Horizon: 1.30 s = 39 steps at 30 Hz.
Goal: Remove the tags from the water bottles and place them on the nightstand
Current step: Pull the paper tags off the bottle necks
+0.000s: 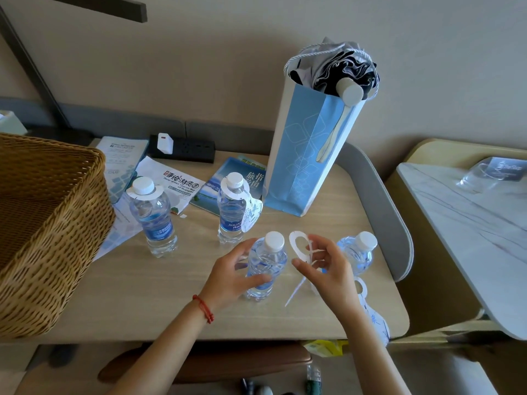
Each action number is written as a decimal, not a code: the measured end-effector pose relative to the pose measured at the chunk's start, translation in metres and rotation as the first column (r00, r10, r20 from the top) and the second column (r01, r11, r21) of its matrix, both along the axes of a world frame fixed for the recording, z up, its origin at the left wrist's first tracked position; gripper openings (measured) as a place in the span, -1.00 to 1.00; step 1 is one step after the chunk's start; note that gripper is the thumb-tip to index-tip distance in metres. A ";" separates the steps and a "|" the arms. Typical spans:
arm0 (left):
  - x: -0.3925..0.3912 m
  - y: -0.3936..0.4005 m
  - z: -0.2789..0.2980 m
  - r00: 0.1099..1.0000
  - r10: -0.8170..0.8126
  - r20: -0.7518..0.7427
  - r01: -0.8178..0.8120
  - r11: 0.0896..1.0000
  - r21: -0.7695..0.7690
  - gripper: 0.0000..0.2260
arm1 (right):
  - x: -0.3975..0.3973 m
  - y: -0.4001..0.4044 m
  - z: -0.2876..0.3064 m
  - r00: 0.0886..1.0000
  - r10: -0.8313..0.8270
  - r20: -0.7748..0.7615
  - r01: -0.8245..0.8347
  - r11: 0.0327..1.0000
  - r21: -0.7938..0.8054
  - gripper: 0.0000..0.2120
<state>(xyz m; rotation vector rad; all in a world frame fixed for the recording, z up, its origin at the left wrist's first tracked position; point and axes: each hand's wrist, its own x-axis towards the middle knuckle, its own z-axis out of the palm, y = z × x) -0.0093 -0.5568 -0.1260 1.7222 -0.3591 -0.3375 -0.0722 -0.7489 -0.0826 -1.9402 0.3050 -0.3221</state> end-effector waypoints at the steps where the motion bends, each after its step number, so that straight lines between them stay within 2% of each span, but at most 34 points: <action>1: 0.000 0.000 0.001 1.000 0.005 0.001 -0.005 1.000 -0.008 -0.42 | -0.004 -0.002 -0.008 1.000 -0.017 -0.022 0.016 0.999 -0.035 -0.57; 7: -0.002 0.001 0.005 1.000 -0.012 0.009 0.012 1.000 -0.011 -0.40 | -0.005 -0.001 -0.067 0.973 -0.073 -0.217 -0.005 0.940 -0.341 -0.53; 11: -0.003 0.001 0.007 1.000 0.001 -0.001 -0.001 1.000 -0.012 -0.39 | 0.003 0.004 -0.093 0.926 -0.095 -0.364 -0.057 0.921 -0.385 -0.51; 17: -0.004 0.001 0.007 1.000 0.000 -0.006 0.000 1.000 -0.003 -0.38 | 0.010 0.005 -0.108 0.897 -0.084 -0.433 -0.123 0.895 -0.428 -0.54; 21: -0.006 0.001 0.008 1.000 0.003 -0.014 -0.003 1.000 0.003 -0.34 | 0.011 0.007 -0.100 0.928 -0.069 -0.365 -0.092 0.909 -0.406 -0.55; 29: -0.010 0.003 0.011 0.999 0.031 0.012 -0.031 0.999 0.022 -0.39 | 0.034 0.006 -0.042 0.997 0.002 -0.082 -0.028 0.947 -0.319 -0.61; 34: -0.014 0.009 0.020 0.984 0.174 0.031 -0.173 0.984 -0.035 -0.55 | 0.051 0.007 -0.005 0.995 0.065 0.072 -0.042 0.959 -0.280 -0.63; 39: 0.003 0.013 0.030 0.909 0.399 0.125 -0.394 0.917 -0.061 -0.68 | 0.076 0.008 0.021 0.979 0.149 0.137 -0.112 0.963 -0.245 -0.62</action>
